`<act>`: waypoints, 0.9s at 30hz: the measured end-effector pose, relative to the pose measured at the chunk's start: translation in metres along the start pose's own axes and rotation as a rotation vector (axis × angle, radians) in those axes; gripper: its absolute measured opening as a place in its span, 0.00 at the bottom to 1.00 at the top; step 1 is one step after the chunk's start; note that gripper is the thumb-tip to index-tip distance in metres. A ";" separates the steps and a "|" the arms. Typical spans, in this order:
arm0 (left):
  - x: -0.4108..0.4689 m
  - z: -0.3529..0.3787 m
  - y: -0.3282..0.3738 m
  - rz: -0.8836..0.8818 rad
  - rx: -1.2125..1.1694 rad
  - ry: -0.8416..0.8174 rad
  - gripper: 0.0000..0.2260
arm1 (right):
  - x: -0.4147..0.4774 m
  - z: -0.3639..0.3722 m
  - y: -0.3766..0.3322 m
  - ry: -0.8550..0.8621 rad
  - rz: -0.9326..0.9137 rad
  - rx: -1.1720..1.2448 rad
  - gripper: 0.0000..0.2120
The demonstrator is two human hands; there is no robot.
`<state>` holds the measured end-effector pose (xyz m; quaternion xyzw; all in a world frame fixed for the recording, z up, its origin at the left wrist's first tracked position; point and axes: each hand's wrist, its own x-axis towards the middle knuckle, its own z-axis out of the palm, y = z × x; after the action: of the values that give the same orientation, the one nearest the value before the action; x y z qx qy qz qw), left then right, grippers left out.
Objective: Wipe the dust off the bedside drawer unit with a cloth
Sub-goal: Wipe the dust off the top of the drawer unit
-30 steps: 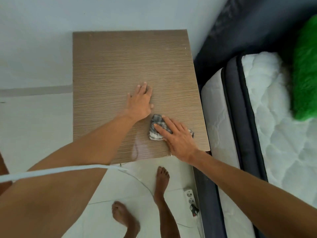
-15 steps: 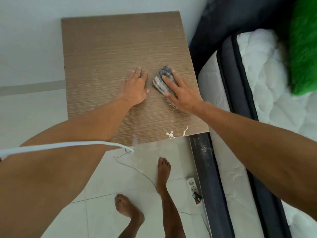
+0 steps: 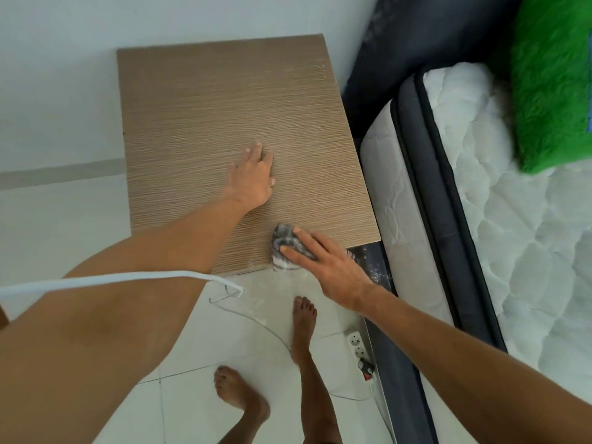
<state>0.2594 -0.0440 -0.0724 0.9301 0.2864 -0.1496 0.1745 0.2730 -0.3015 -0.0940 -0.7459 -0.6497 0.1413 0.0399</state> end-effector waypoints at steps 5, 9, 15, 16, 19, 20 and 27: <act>0.001 -0.005 0.006 0.005 0.010 -0.027 0.29 | 0.007 -0.029 0.024 0.008 -0.210 -0.049 0.42; 0.018 -0.015 0.019 0.011 -0.018 -0.009 0.29 | 0.048 -0.075 0.076 0.073 -0.133 -0.060 0.38; 0.066 -0.026 0.034 -0.006 -0.045 0.043 0.29 | 0.138 -0.118 0.155 0.142 0.041 -0.026 0.36; 0.075 -0.027 0.036 -0.011 -0.042 0.048 0.30 | 0.154 -0.122 0.168 0.160 0.069 -0.007 0.35; 0.098 -0.032 0.041 -0.031 -0.033 0.058 0.30 | 0.201 -0.133 0.206 0.198 0.129 0.028 0.35; 0.104 -0.032 0.043 -0.043 -0.033 0.058 0.30 | 0.215 -0.136 0.218 0.214 0.141 0.035 0.34; 0.113 -0.026 0.046 -0.070 -0.042 0.037 0.31 | 0.308 -0.143 0.276 0.174 0.218 0.066 0.31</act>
<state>0.3803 -0.0152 -0.0807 0.9182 0.3252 -0.1325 0.1835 0.6107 -0.0237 -0.0729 -0.8196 -0.5541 0.1009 0.1051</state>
